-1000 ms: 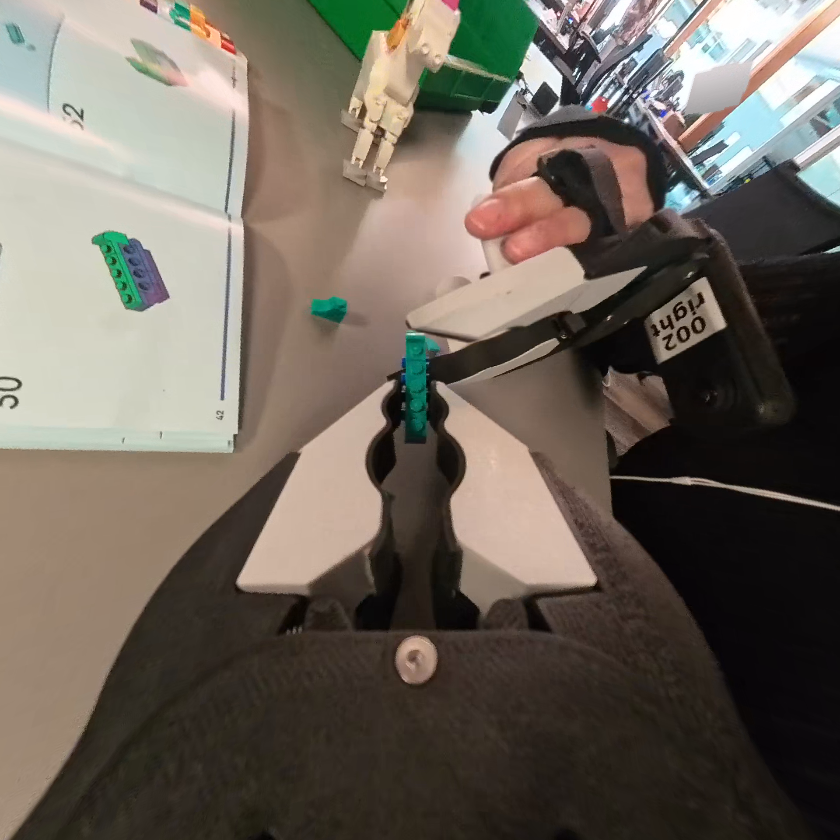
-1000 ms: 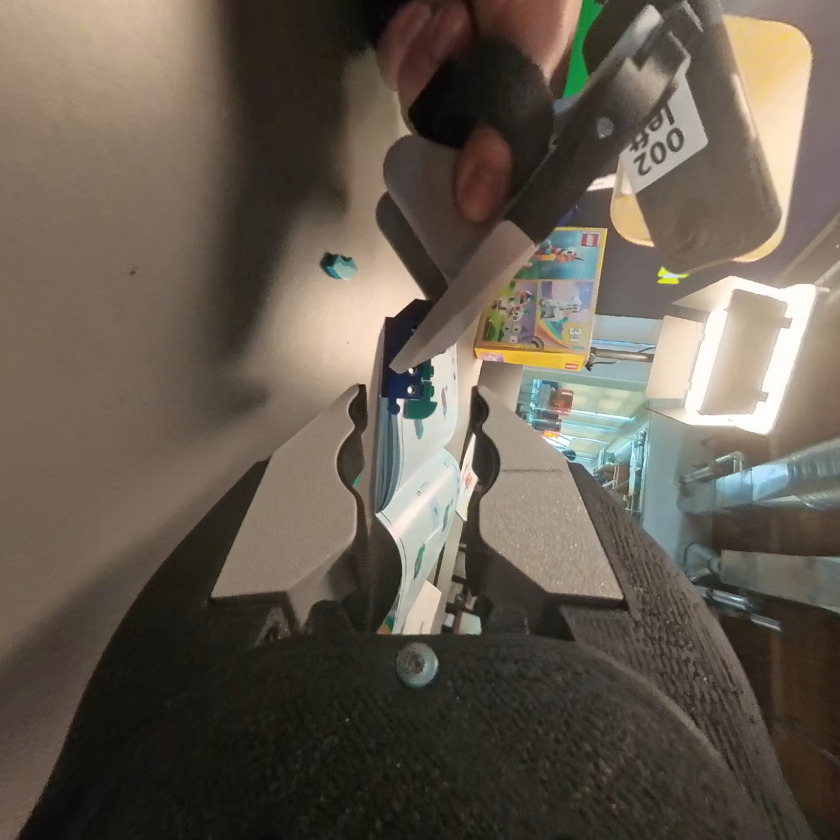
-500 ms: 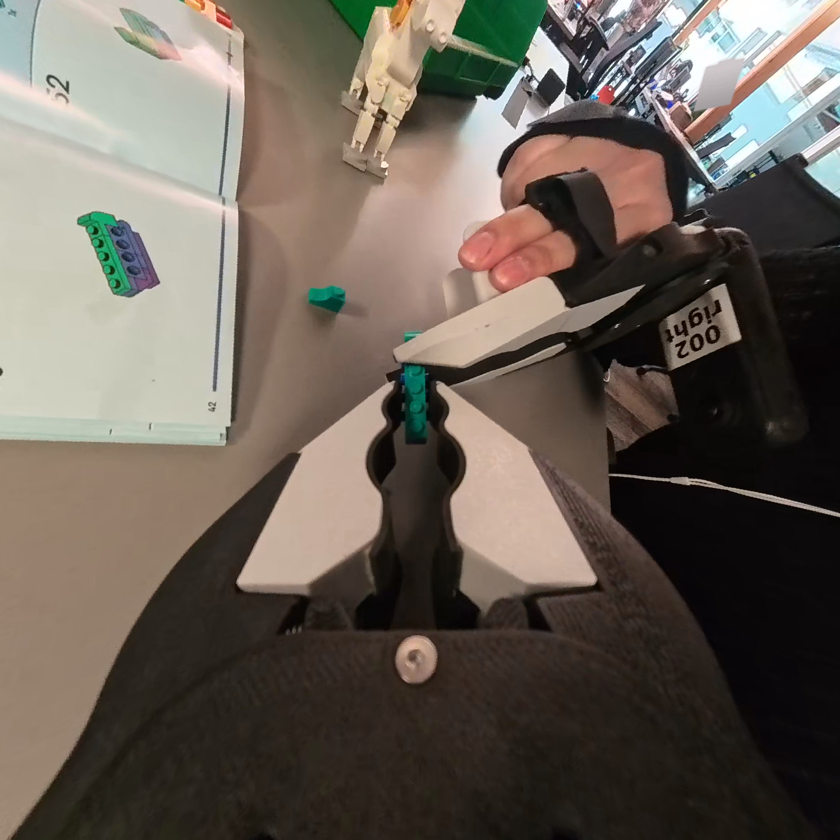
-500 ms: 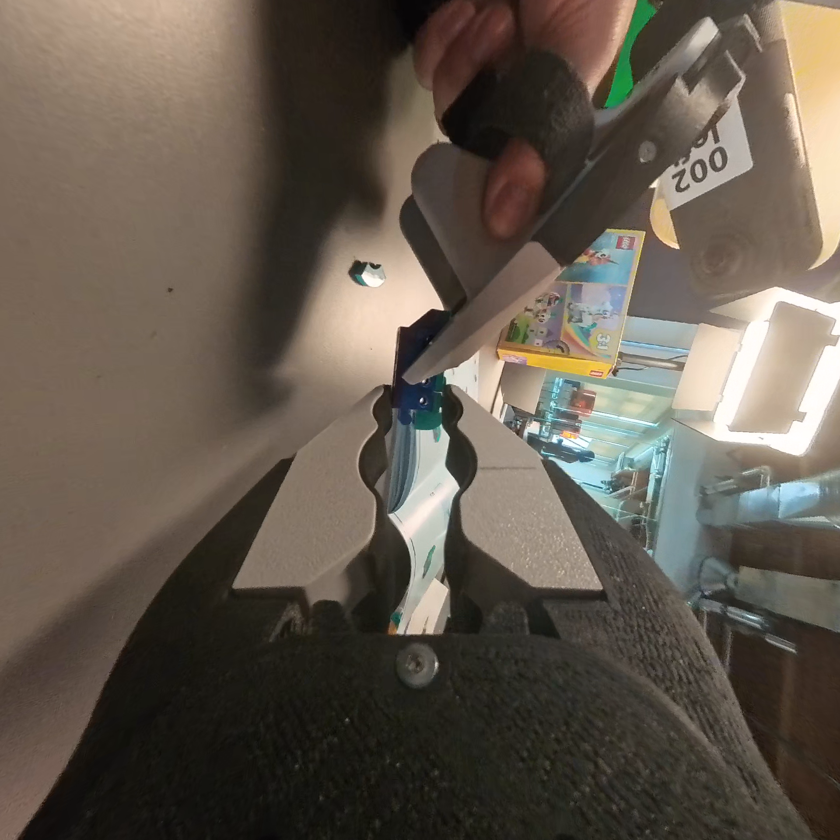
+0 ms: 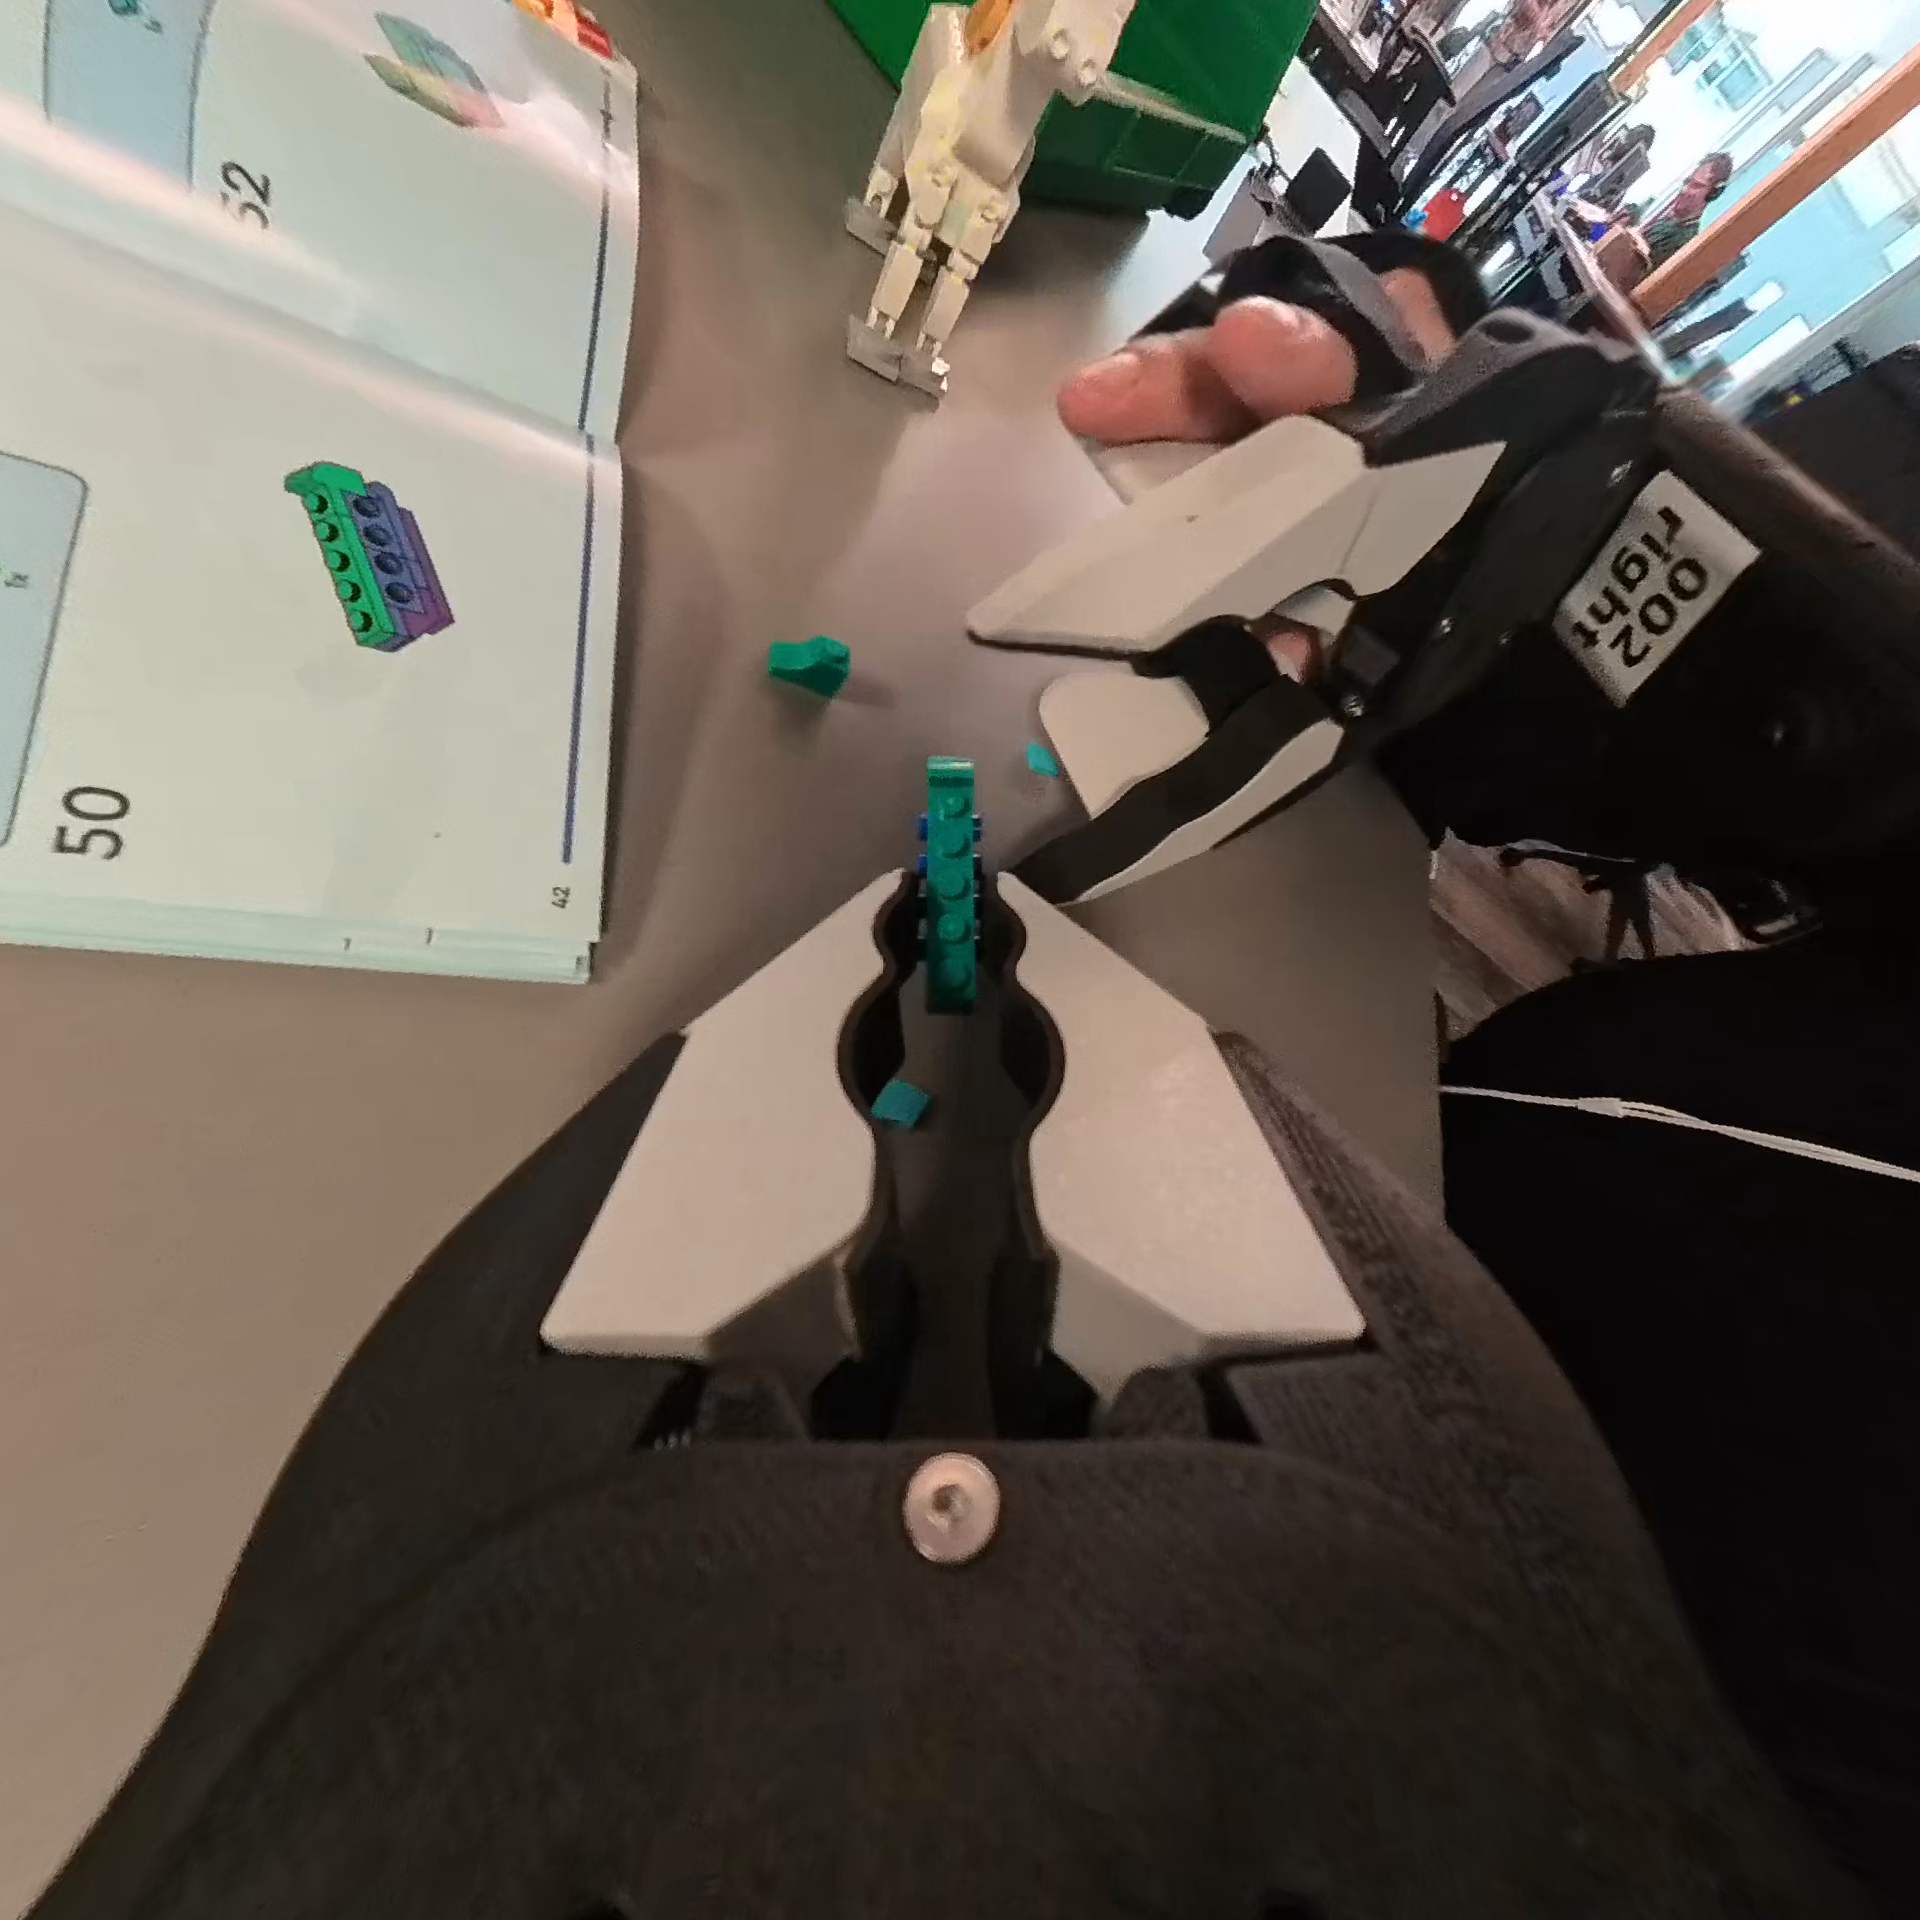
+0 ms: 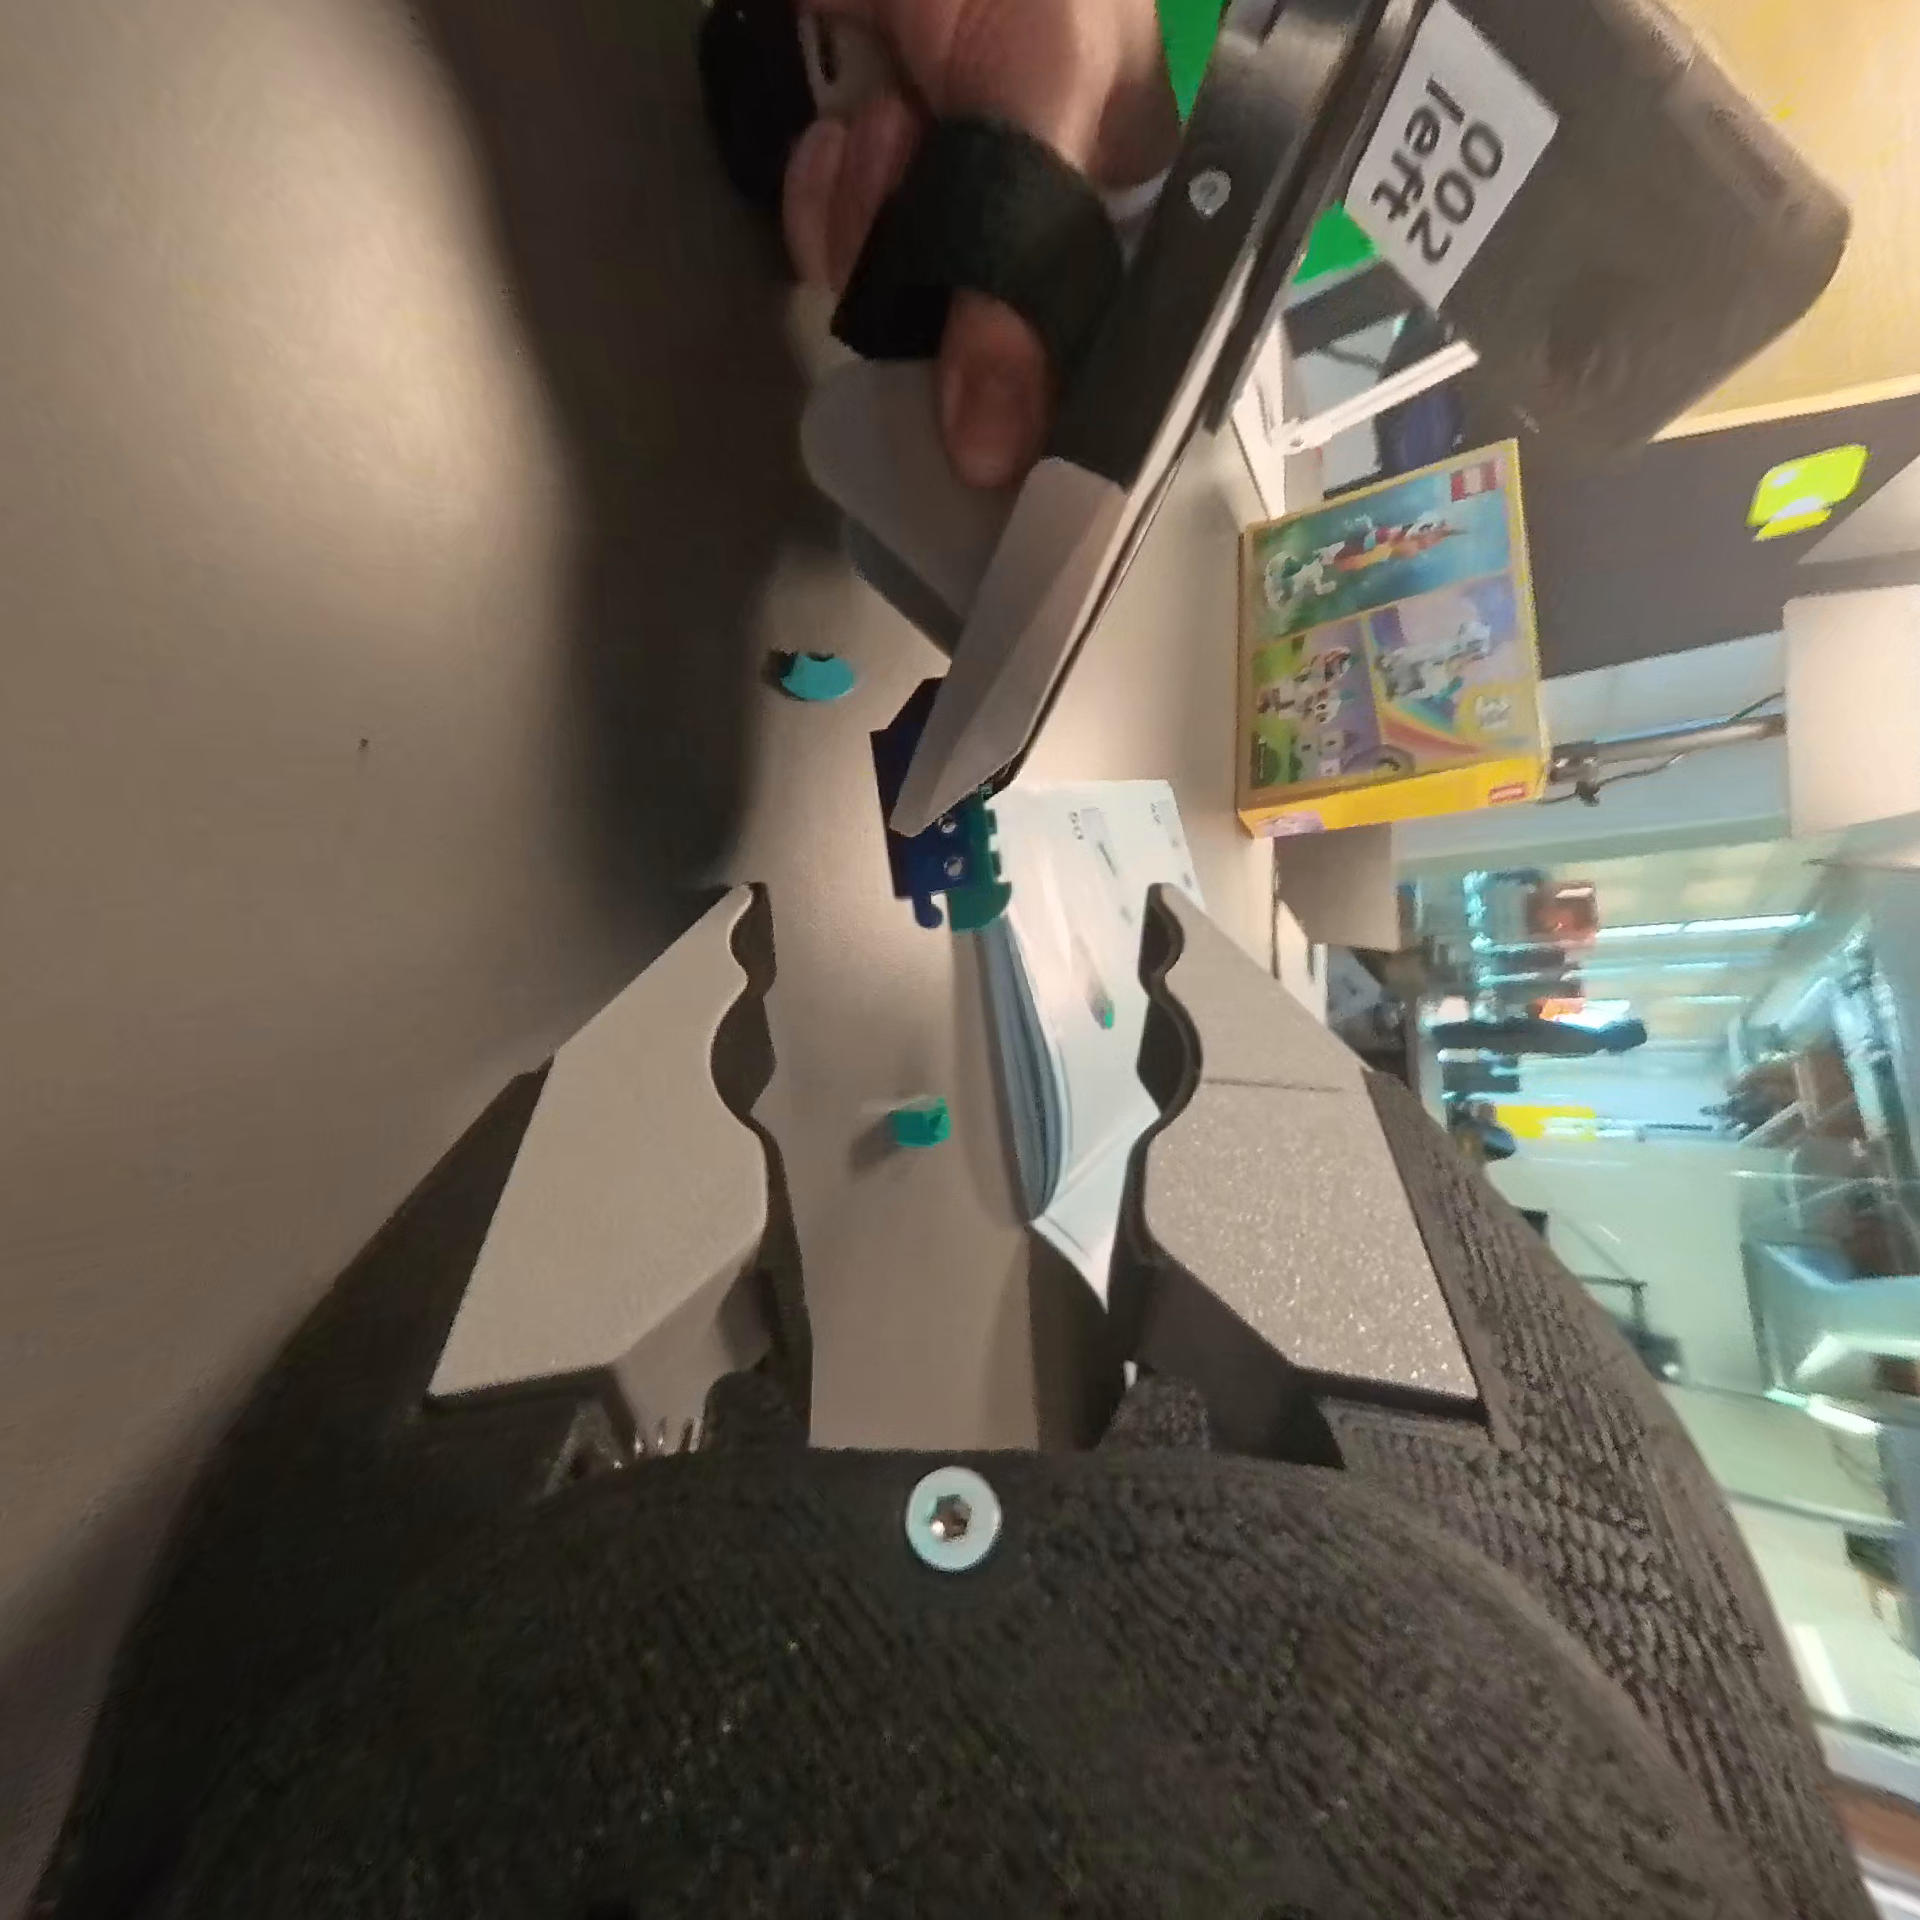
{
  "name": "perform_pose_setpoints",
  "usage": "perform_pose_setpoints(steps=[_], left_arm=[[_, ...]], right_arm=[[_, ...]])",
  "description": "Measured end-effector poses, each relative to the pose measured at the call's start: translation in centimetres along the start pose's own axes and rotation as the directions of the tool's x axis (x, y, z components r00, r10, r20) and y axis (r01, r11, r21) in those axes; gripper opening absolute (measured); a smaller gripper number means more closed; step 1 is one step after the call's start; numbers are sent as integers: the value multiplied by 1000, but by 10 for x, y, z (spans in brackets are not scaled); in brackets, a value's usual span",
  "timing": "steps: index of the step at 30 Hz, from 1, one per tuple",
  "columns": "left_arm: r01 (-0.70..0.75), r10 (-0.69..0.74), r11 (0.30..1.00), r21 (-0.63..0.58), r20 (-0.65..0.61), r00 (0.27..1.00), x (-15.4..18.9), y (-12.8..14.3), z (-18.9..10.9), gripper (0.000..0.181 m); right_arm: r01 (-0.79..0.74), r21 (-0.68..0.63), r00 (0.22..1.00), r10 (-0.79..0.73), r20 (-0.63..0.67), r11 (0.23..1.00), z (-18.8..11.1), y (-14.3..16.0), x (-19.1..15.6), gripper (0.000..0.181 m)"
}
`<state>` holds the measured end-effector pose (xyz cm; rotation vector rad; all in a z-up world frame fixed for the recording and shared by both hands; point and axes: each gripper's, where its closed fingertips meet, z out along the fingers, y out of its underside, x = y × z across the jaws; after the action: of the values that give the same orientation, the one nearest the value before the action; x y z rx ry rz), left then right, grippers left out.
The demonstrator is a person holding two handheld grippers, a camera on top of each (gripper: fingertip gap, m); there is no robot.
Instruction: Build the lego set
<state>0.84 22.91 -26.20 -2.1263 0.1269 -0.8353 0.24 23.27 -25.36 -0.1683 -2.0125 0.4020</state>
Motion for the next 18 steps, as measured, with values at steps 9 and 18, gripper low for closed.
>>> perform_pose_setpoints(steps=[9, 18], left_arm=[[-203, 196, 978, 49, 123, 973, -4, -12, -5, 11], [-283, 265, 954, 98, 161, 951, -4, -21, -10, 11]], right_arm=[[-221, 448, 939, 312, -142, 866, -39, -21, 38, 71], [-137, 453, 906, 297, -303, 881, -39, -14, 53, 49]])
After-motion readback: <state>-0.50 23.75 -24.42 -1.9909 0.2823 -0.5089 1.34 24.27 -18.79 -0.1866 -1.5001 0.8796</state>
